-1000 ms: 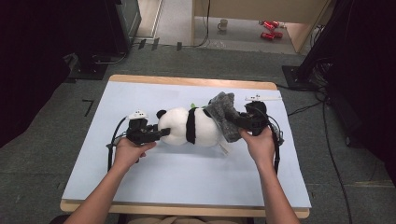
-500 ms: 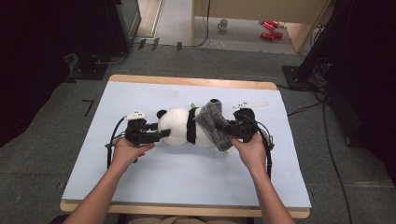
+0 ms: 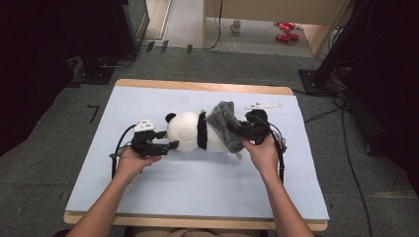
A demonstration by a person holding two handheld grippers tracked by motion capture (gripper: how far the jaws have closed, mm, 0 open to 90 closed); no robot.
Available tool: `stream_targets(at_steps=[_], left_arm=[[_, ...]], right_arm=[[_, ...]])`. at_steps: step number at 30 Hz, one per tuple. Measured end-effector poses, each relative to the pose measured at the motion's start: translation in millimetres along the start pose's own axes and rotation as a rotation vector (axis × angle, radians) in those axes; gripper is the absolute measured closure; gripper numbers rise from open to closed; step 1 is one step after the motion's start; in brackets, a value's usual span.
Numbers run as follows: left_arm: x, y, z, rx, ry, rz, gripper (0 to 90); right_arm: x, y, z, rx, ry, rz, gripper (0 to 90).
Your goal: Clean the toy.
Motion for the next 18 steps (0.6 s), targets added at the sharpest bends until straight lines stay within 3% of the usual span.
stream_targets(at_steps=[11,15,18], left_arm=[[3.1,-20.7,7.2,-0.019,0.018,-0.052,24.2],[2.7,-29.1,7.8,-0.023,0.013,-0.055,17.1],[1.8,-36.4,7.0,-0.028,0.023,-0.062,19.0]], right_arm=[[-12.1,-11.2,-7.4,0.022,0.004,-0.035,73.4],[-14.6,-12.7,-8.4,0.024,-0.003,-0.042,72.9],[-14.9,-11.5,-8.7,0.029,-0.005,-0.043,72.8]])
Point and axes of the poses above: each handheld gripper's, and its own axes: y roughly backward along the jaws, x roughly out of its underside, z roughly to its left, the point moved 5 cm from there along -y, roughly forward along the jaws, and after that the axes turned 1 degree about z, right-handed, at the moved point
